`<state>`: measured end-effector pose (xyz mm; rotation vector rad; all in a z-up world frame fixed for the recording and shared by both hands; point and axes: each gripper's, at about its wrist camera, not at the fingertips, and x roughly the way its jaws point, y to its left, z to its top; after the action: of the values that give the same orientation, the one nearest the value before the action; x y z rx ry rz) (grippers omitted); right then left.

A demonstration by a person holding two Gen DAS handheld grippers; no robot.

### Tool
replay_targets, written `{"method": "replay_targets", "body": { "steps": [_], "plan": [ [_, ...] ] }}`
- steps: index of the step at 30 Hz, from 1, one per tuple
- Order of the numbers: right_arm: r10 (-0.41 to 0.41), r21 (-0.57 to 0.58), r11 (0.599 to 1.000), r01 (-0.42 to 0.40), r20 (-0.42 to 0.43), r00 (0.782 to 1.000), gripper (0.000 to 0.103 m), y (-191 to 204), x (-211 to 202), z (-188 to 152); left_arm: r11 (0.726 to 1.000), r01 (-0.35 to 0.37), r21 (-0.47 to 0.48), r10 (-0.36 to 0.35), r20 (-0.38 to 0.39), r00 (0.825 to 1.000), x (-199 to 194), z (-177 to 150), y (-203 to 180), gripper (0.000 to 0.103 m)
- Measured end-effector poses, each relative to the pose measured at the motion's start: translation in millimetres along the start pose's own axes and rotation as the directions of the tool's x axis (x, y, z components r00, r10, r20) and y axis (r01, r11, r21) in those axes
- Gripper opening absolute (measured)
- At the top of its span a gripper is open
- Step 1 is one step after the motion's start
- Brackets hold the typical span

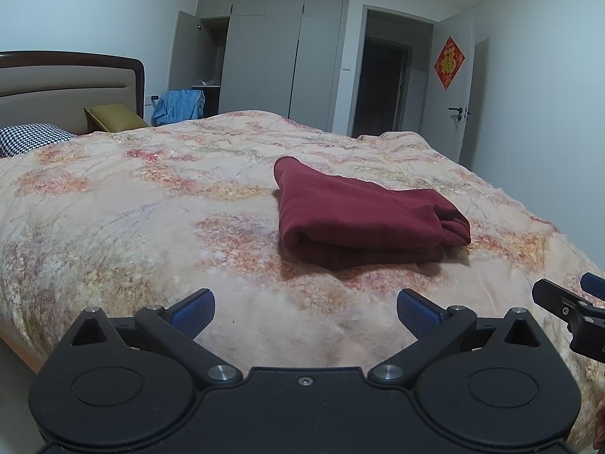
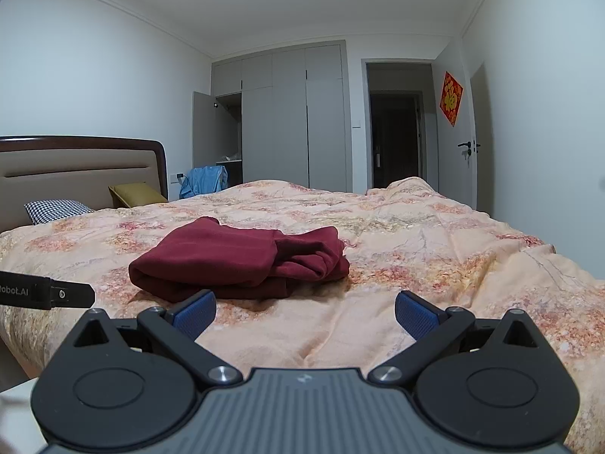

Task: Fold small clothes

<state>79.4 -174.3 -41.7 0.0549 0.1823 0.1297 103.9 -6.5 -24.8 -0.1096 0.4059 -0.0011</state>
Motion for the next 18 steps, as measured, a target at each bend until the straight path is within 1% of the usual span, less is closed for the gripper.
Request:
{"method": "replay_targets", "body": {
  "steps": [18],
  "plan": [
    [0.006,-0.007,1.0,-0.006,-0.008,1.0,0.103,-1.1,0.0,-1.0,1.0,0.0,-0.001,0.0,-0.003,1.0,0.5,-0.6,-0.4,0.102]
  ]
}}
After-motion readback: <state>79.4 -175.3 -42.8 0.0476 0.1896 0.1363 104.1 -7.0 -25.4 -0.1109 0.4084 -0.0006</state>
